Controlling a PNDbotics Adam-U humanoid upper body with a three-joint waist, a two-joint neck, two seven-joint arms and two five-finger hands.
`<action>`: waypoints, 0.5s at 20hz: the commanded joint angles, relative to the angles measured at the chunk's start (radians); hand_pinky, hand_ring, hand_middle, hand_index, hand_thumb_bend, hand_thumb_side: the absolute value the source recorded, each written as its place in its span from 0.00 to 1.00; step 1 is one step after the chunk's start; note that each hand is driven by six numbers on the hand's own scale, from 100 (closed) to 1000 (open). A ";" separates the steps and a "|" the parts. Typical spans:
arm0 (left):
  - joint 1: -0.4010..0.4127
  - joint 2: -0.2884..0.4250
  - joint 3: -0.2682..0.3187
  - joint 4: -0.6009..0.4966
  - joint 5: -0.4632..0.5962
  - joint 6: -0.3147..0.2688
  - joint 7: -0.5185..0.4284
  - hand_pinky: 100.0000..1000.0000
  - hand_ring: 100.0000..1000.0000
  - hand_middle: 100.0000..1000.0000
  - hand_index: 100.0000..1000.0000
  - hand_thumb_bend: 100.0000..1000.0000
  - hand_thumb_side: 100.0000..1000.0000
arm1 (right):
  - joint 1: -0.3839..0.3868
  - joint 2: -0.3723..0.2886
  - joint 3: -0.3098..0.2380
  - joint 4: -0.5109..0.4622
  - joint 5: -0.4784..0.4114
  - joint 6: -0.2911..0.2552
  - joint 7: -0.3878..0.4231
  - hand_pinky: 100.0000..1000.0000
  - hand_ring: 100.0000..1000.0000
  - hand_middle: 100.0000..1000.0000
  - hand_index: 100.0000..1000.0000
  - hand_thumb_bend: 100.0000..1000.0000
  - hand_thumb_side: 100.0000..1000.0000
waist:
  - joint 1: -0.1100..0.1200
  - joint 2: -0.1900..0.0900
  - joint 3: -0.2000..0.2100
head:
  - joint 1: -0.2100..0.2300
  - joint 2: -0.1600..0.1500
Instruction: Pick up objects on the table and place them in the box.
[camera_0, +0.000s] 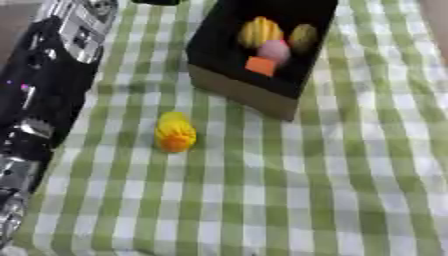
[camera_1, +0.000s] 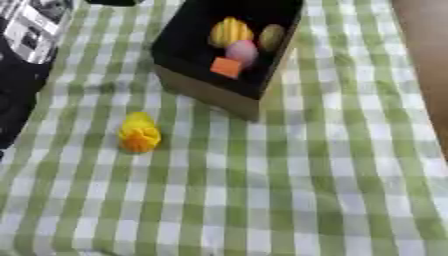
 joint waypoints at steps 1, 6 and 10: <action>0.014 0.083 -0.012 -0.052 0.052 -0.018 -0.028 0.82 0.79 0.74 0.85 0.30 0.49 | -0.004 -0.035 -0.012 -0.015 0.010 -0.001 -0.008 0.81 0.82 0.55 0.82 0.00 0.49 | -0.011 -0.029 0.007 | -0.019 0.004; 0.106 0.183 -0.078 -0.164 0.115 -0.044 -0.060 0.82 0.79 0.75 0.85 0.33 0.50 | 0.014 -0.043 -0.016 -0.015 0.022 -0.004 -0.010 0.81 0.82 0.55 0.82 0.00 0.49 | -0.012 -0.026 0.017 | -0.035 0.003; 0.189 0.244 -0.120 -0.280 0.155 0.000 -0.071 0.82 0.79 0.75 0.84 0.35 0.50 | 0.023 -0.046 -0.018 -0.015 0.029 -0.003 -0.012 0.81 0.82 0.55 0.82 0.00 0.49 | -0.014 -0.026 0.024 | -0.038 0.005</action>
